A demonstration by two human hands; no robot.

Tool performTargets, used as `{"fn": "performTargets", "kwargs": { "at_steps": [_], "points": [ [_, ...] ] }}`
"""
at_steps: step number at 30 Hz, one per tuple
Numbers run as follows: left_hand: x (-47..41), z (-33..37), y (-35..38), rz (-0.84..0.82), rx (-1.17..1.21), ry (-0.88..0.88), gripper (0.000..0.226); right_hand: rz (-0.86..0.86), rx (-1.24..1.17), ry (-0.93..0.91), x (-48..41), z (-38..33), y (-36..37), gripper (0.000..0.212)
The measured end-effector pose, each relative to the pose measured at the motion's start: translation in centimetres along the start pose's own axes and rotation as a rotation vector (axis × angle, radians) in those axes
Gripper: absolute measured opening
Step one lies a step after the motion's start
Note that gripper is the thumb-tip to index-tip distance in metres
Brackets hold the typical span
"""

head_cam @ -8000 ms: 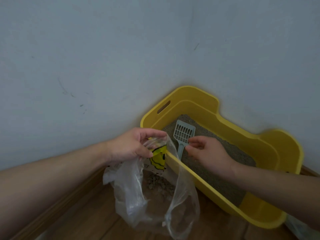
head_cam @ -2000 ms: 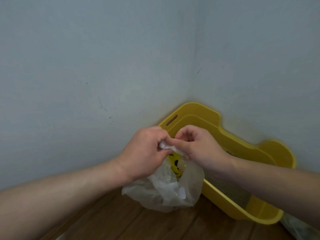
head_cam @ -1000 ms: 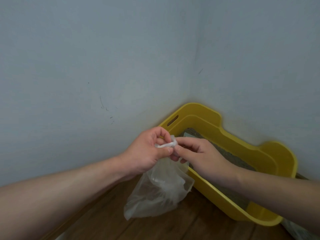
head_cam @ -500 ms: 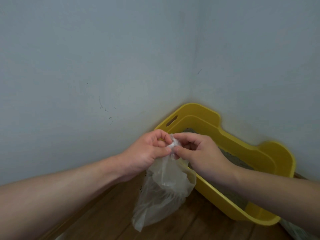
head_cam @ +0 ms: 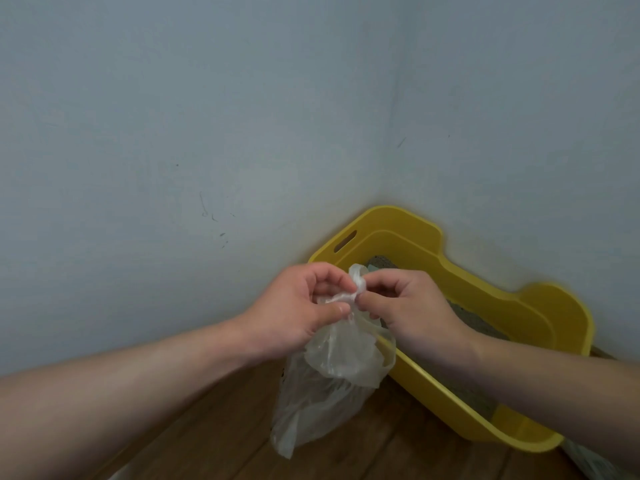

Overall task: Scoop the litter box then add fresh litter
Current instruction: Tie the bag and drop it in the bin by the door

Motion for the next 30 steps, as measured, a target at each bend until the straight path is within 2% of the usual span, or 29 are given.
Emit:
{"fn": "performTargets", "kwargs": {
  "at_steps": [2, 6, 12, 19, 23, 27, 30],
  "points": [
    [0.0, 0.2, -0.6, 0.086, -0.080, 0.037, 0.029, 0.026, 0.017, 0.001, -0.2, 0.0, -0.2, 0.008],
    [-0.1, 0.6, -1.7, 0.271, -0.191, 0.044, 0.020, -0.024, 0.065, -0.049, -0.6, -0.2, -0.1, 0.008],
    [-0.2, 1.4, -2.5, 0.265, -0.179, 0.059, 0.010, -0.091, 0.204, -0.157, -1.5, -1.3, -0.8, 0.010],
    [-0.5, 1.6, -2.7, 0.250, -0.242, 0.051, 0.018, -0.129, 0.375, -0.185, -2.2, -1.4, -1.8, 0.010],
    [-1.2, 1.4, -4.5, 0.376, -0.309, 0.044, 0.026, -0.072, 0.492, -0.146, -2.6, -0.8, -4.1, 0.012],
    [-1.9, 0.6, -6.1, 0.486, -0.537, 0.059, 0.027, -0.084, 0.647, -0.096, -2.5, -0.2, -6.9, 0.011],
    [-2.8, -0.1, -5.8, 0.500, -0.750, 0.121, 0.027, -0.099, 0.795, -0.103, -3.2, 0.6, -8.0, 0.011]
  ]
}}
Point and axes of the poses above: each hand's wrist, its own x-axis away from the middle knuckle, its own y-axis out of the palm, z = x × y, the point moved 3 cm from there along -x, towards the middle knuckle, and after that the axes turned 15 degrees about -y, right-handed, at the moved point
